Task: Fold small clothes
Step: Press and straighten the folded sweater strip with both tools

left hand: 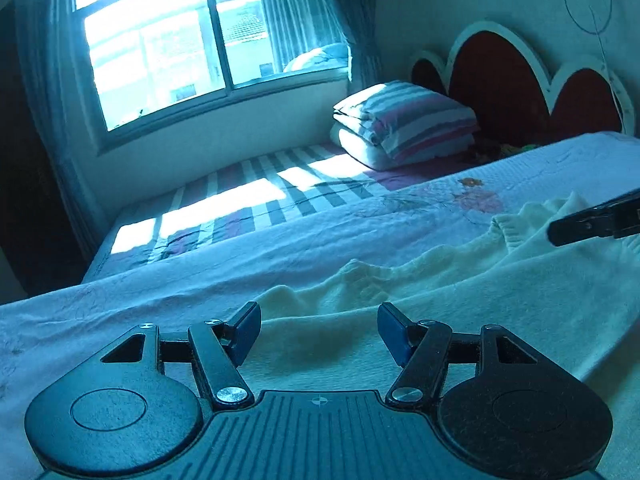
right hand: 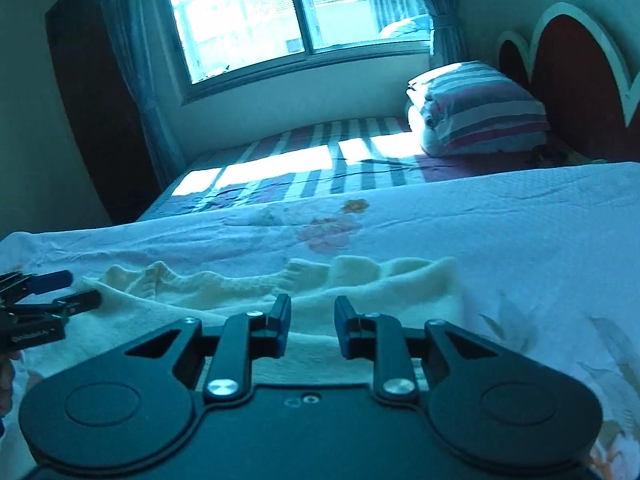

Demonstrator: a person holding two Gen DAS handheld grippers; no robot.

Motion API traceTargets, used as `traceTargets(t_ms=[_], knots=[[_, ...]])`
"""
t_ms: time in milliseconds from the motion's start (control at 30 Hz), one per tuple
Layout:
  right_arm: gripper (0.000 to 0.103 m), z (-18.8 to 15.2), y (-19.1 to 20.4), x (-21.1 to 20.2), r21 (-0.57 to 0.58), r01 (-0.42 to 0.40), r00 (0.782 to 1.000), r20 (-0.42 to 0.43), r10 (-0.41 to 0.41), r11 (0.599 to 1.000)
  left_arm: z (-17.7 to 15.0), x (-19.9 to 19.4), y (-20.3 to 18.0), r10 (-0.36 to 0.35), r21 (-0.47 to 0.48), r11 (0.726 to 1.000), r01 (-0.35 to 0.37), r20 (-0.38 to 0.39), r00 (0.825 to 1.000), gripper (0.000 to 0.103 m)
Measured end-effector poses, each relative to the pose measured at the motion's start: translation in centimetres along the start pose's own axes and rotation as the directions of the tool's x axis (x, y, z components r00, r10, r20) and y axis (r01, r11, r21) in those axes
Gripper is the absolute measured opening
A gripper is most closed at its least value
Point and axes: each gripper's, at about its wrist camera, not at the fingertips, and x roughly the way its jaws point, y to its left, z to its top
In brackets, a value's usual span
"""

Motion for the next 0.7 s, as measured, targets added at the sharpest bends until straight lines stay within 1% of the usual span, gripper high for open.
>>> traceTargets(t_ms=[33, 67, 100, 133, 167, 200, 233, 267, 300, 333, 367, 400, 433, 467, 500, 533, 567, 600, 633, 700], knots=[[0.029, 0.2, 1.1, 1.2, -0.030, -0.027, 0.999, -0.032, 0.026, 0.999, -0.1, 0.6, -0.3, 0.002, 0.003, 1.000, -0.002, -0.017, 1.000, 0.064], [0.029, 0.3, 2.1, 2.3, -0.075, -0.039, 0.998, -0.055, 0.035, 0.996, -0.4, 1.3, -0.2, 0.009, -0.010, 1.000, -0.009, -0.044, 0.999, 0.064], [0.029, 0.1, 2.8, 3.1, -0.116, -0.038, 0.997, -0.067, 0.031, 0.993, -0.6, 1.7, 0.2, -0.001, -0.047, 0.999, -0.001, -0.052, 0.999, 0.065], [0.028, 0.0, 2.9, 3.6, -0.135, -0.025, 0.997, -0.080, 0.014, 0.991, -0.7, 1.8, 0.7, -0.012, -0.079, 0.997, 0.008, -0.054, 0.998, 0.070], [0.027, 0.0, 2.4, 4.0, -0.127, -0.005, 0.997, -0.083, -0.005, 0.992, -0.6, 1.6, 1.4, -0.010, -0.110, 0.994, 0.004, -0.061, 0.998, 0.070], [0.025, 0.1, 1.1, 3.8, -0.081, 0.033, 0.997, -0.062, -0.038, 0.996, -0.5, 1.0, 2.0, 0.001, -0.128, 0.992, -0.007, -0.051, 0.999, 0.070], [0.021, 0.3, -0.4, 3.3, -0.027, 0.069, 0.996, -0.051, -0.070, 0.997, -0.4, 0.1, 2.4, 0.003, -0.139, 0.990, -0.005, -0.016, 1.000, 0.070], [0.025, 0.5, -1.8, 2.4, 0.031, 0.079, 0.996, -0.034, -0.078, 0.996, -0.7, -0.8, 3.1, 0.003, -0.158, 0.987, 0.001, 0.027, 1.000, 0.070], [0.029, 0.6, -3.1, 1.3, 0.071, 0.093, 0.996, -0.003, -0.093, 0.993, -0.7, -0.8, 3.3, 0.014, -0.163, 0.987, -0.011, 0.015, 1.000, 0.070], [0.031, 0.6, -3.8, 0.6, 0.081, 0.109, 0.994, 0.023, -0.111, 0.991, -0.9, -0.1, 3.5, 0.025, -0.159, 0.987, -0.028, -0.025, 0.999, 0.070], [0.028, 0.5, -4.8, 0.6, 0.084, 0.133, 0.991, 0.016, -0.134, 0.988, -1.3, 1.2, 3.8, 0.034, -0.153, 0.987, -0.047, -0.088, 0.996, 0.070], [0.023, 0.4, -5.7, 1.4, 0.096, 0.147, 0.989, -0.037, -0.145, 0.984, -1.8, 1.8, 4.0, 0.024, -0.170, 0.985, -0.039, -0.091, 0.996, 0.070], [0.021, 0.3, -6.7, 1.9, 0.119, 0.136, 0.990, -0.043, -0.132, 0.984, -1.9, 1.7, 4.2, 0.016, -0.195, 0.980, -0.030, -0.072, 0.997, 0.070], [0.019, 0.5, -7.2, 1.8, 0.139, 0.129, 0.991, -0.043, -0.124, 0.982, -1.8, 1.4, 4.3, 0.015, -0.198, 0.980, -0.029, -0.072, 0.997, 0.070], [0.020, 0.8, -7.3, 1.5, 0.152, 0.131, 0.991, -0.045, -0.125, 0.980, -1.8, 0.9, 4.4, 0.023, -0.194, 0.980, -0.034, -0.059, 0.998, 0.070], [0.026, 1.0, -7.4, 0.8, 0.157, 0.134, 0.991, -0.026, -0.132, 0.978, -1.7, 0.2, 4.3, 0.037, -0.192, 0.980, -0.042, -0.032, 0.999, 0.070], [0.028, 1.1, -7.4, -0.1, 0.156, 0.132, 0.991, 0.009, -0.135, 0.979, -1.7, -0.4, 4.4, 0.034, -0.193, 0.981, -0.035, -0.009, 0.999, 0.070], [0.028, 1.1, -7.4, -0.7, 0.149, 0.125, 0.991, 0.032, -0.131, 0.981, -1.8, -0.7, 4.5, 0.034, -0.190, 0.981, -0.034, -0.002, 0.999, 0.070], [0.028, 1.1, -7.3, -0.9, 0.137, 0.122, 0.991, 0.043, -0.129, 0.983, -1.7, -0.5, 4.4, 0.051, -0.178, 0.983, -0.051, -0.008, 0.999, 0.070], [0.026, 1.3, -7.5, 0.0, 0.110, 0.118, 0.993, 0.014, -0.121, 0.987, -1.6, 0.7, 4.5, 0.068, -0.173, 0.982, -0.077, -0.060, 0.996, 0.070]])
